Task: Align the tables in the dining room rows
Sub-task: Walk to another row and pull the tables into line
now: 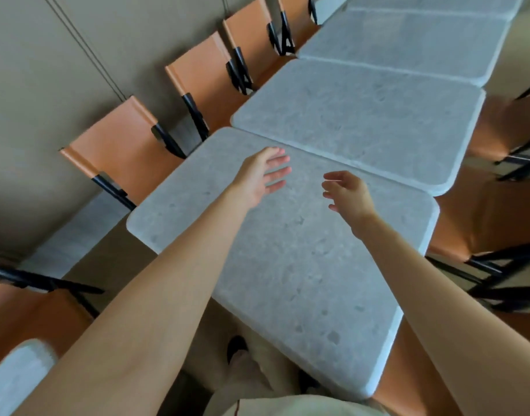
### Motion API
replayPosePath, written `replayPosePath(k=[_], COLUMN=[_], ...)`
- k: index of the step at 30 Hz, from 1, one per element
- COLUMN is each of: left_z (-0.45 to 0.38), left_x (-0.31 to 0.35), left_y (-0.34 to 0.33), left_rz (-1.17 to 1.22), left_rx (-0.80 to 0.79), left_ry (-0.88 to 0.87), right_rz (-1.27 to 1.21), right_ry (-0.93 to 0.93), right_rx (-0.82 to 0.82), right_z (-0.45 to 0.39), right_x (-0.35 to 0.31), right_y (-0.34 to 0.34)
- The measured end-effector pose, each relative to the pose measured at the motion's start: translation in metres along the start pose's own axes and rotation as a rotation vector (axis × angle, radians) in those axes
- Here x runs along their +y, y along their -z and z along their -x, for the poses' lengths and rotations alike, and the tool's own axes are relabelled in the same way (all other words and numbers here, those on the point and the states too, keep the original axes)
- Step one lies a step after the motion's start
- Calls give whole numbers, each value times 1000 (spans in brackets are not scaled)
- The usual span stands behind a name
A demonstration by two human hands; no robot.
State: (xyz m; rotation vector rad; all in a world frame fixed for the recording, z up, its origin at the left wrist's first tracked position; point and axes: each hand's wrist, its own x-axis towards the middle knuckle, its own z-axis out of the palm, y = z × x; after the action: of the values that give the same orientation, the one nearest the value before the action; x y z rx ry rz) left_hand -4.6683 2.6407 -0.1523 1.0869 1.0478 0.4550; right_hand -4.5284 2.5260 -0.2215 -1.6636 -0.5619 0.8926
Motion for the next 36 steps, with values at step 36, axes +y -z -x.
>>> replayPosePath(k=[36], left_z=[-248], left_x=[-27], left_y=[351], left_rz=[-1484], left_rx=[-362], left_ry=[-389], right_rz=[737], right_ry=[-467], right_rx=[225], right_z=[-105], right_x=[83], right_y=[-309])
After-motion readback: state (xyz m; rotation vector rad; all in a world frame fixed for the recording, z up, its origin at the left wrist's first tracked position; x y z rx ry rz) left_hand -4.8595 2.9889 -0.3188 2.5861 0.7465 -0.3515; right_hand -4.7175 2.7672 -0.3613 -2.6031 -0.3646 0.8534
